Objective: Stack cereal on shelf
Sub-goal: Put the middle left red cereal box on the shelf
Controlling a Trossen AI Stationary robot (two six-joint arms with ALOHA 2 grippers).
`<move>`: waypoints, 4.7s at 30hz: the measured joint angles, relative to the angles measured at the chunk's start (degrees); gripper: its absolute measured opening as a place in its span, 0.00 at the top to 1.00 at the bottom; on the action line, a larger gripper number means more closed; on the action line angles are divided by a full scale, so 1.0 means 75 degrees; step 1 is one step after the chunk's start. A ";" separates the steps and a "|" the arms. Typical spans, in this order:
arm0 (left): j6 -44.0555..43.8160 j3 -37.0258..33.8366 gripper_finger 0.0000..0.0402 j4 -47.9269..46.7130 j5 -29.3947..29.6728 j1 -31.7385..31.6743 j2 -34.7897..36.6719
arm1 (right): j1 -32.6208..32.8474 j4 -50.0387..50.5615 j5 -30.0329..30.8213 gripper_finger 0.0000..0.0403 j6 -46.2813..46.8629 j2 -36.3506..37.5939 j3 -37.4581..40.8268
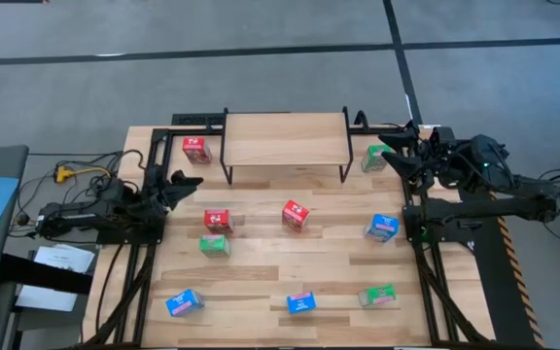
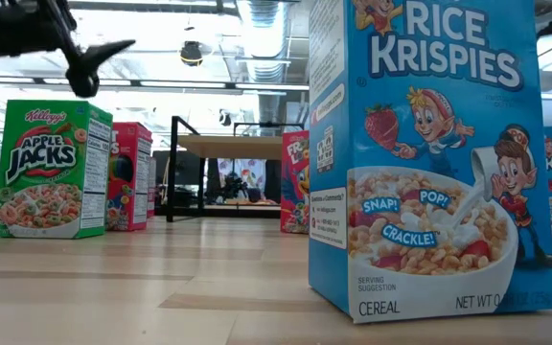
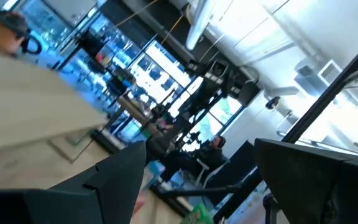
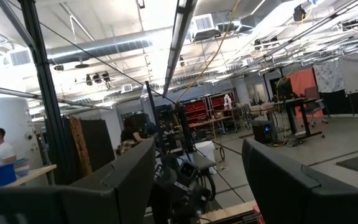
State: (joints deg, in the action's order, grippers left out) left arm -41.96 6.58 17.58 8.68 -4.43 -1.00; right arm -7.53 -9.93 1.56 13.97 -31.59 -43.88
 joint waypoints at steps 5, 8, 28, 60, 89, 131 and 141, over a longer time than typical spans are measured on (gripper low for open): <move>0.0513 0.0714 0.28 -0.0005 0.0007 0.0000 -0.0457 | 0.0000 0.0003 0.0000 0.34 -0.0005 0.0000 0.0000; 0.0728 0.1262 0.28 -0.0187 0.0019 0.0000 -0.0958 | 0.0000 0.0000 0.0000 0.34 -0.0005 0.0000 0.0000; 0.2109 0.5554 0.28 -0.6170 0.0138 0.0000 -0.4132 | -0.0003 -0.0108 0.0169 0.34 -0.0124 -0.0003 0.0003; 0.4046 0.6057 0.28 -0.8607 -0.0279 0.0620 -0.7090 | -0.0003 -0.0157 0.0195 0.34 -0.0124 0.0000 0.0003; 0.3695 0.6052 0.28 -0.8925 0.0483 0.1411 -0.8813 | -0.0003 -0.0044 0.0195 0.34 -0.0118 0.0000 0.0003; 0.4137 0.6619 0.57 -0.9210 0.0080 0.1405 -0.9499 | -0.0003 -0.0047 0.0192 0.34 -0.0114 0.0000 0.0003; 0.4886 0.8460 0.57 -1.0018 0.0610 0.1136 -0.9497 | -0.0001 -0.0044 0.0192 0.34 -0.0113 0.0000 0.0003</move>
State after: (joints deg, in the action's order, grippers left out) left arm -5.32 70.03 -57.55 13.25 4.10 -72.23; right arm -7.54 -10.26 3.01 13.13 -31.59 -43.86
